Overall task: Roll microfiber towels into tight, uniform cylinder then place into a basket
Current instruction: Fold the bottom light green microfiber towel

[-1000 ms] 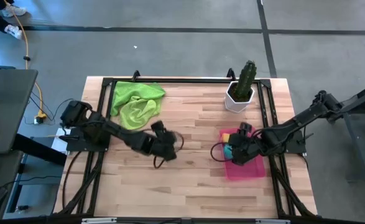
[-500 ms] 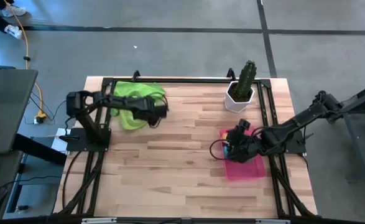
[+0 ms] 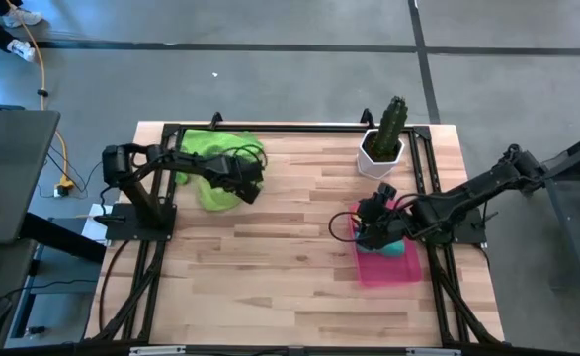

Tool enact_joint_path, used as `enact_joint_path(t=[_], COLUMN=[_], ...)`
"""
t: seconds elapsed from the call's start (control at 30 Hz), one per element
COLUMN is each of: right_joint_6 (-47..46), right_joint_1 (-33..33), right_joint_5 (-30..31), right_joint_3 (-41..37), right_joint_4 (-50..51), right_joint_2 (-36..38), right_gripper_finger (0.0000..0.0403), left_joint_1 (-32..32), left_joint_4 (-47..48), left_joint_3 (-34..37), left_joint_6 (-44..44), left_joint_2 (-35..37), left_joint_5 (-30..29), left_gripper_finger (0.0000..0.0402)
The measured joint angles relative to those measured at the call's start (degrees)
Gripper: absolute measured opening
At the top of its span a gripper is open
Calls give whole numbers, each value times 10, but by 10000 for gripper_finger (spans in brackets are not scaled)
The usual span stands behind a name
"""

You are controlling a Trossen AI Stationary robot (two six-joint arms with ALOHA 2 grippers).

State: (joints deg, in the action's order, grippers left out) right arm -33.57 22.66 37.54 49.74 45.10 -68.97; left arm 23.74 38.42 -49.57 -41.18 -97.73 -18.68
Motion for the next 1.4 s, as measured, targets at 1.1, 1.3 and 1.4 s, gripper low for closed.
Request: enact_joint_path(t=[1.1, 1.3, 1.4], right_joint_6=[234, 247, 292], right_joint_1=[-103, -102, -95], right_joint_5=[-46, -222, -277], right_joint_3=[0, 0, 0], right_joint_4=[-371, -380, -394], right_joint_2=[-173, -217, -233], right_gripper_finger=[239, 238, 235], left_joint_1=[-335, -352, -361], left_joint_4=[-253, -262, -311], left_joint_3=[-41, -97, -97], left_joint_6=[234, 310, 313], left_joint_2=[-1, -1, -8], left_joint_5=[161, 161, 132], left_gripper_finger=[188, 188, 188])
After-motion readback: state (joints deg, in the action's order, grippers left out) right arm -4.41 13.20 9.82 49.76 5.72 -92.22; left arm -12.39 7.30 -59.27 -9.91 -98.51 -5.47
